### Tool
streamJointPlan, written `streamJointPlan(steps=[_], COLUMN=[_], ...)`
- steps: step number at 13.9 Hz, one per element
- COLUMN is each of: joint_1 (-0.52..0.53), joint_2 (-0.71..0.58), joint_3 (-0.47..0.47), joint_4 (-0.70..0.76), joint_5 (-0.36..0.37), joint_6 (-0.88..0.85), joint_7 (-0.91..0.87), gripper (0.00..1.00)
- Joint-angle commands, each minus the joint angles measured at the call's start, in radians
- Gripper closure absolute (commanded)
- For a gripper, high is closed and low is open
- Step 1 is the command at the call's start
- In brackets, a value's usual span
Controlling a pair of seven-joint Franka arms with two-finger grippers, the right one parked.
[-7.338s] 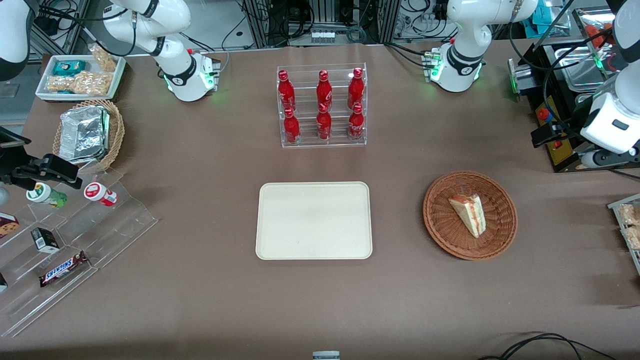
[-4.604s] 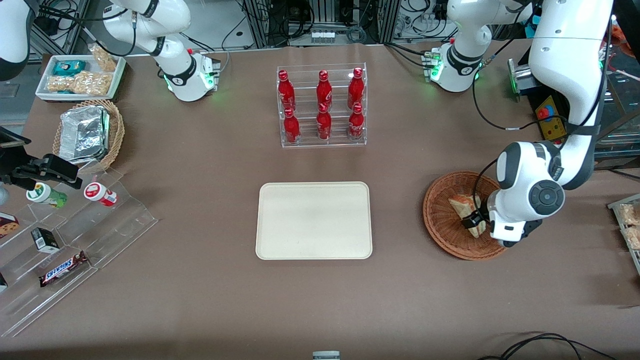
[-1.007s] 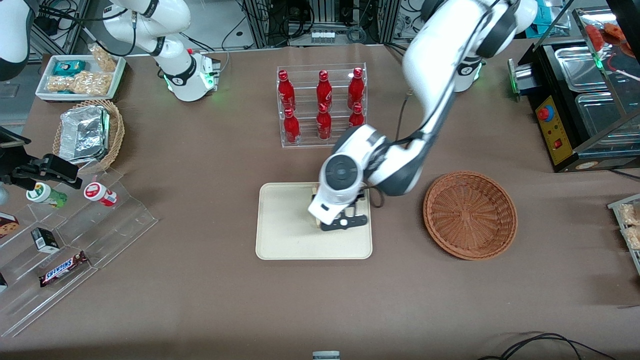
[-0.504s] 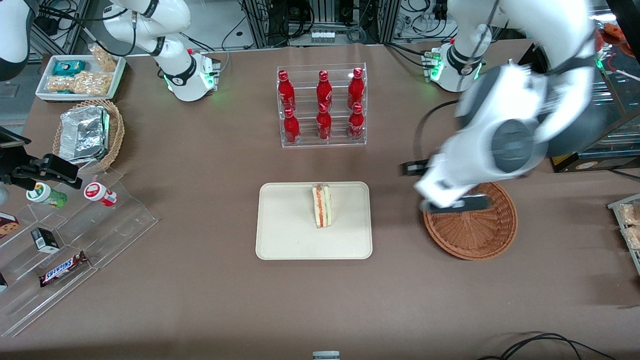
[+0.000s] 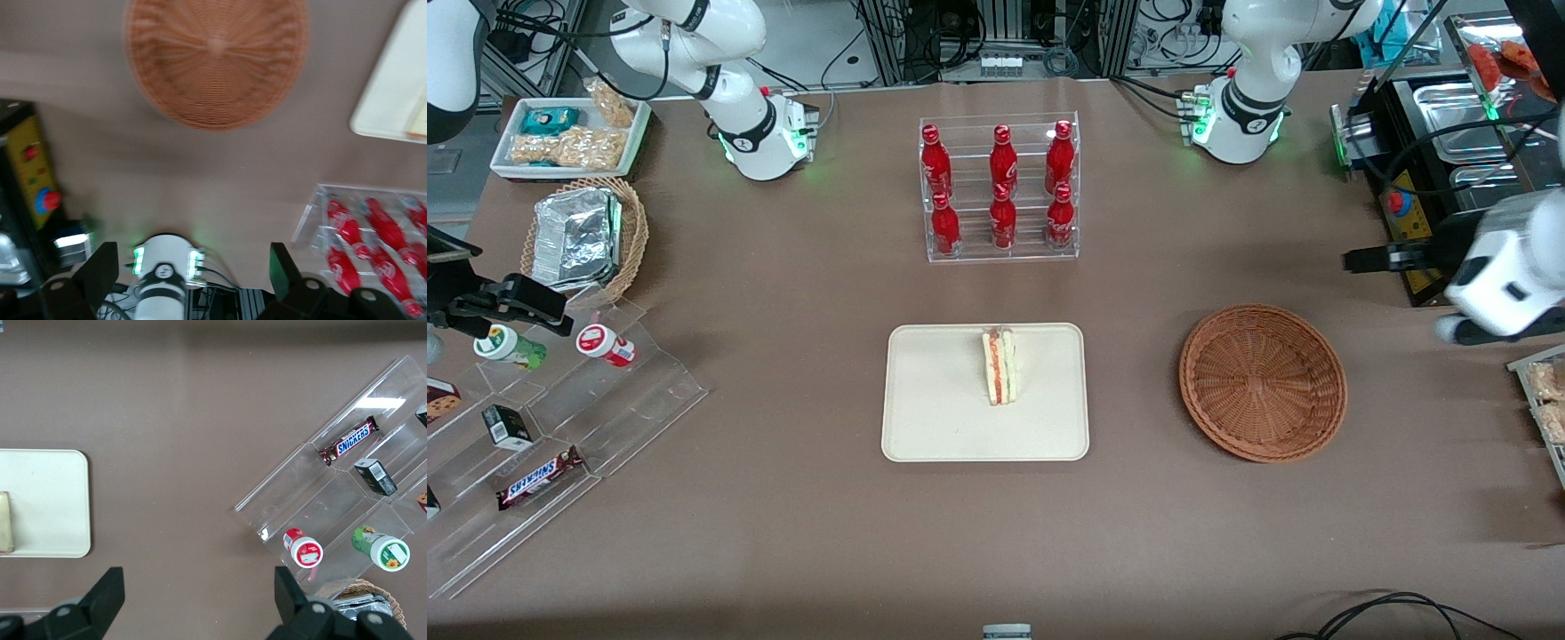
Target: Place sandwich from basket to tray
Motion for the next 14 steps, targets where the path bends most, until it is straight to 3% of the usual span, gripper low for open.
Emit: streamJointPlan(steps=[1, 5, 10, 14], joint_1=[-0.012, 0.011, 0.005, 0.004], joint_2=[-0.052, -0.215, -0.226, -0.273], joint_3=[-0.014, -0.013, -0.022, -0.043], joint_4=[-0.091, -0.348, -0.300, -0.293], joint_5=[0.081, 0.079, 0.074, 0.024], joint_6=[0.020, 0.196, 0.205, 0.303], joint_7=[-0.030, -0.030, -0.018, -0.022], gripper=[0.00, 0.00, 0.00, 0.00])
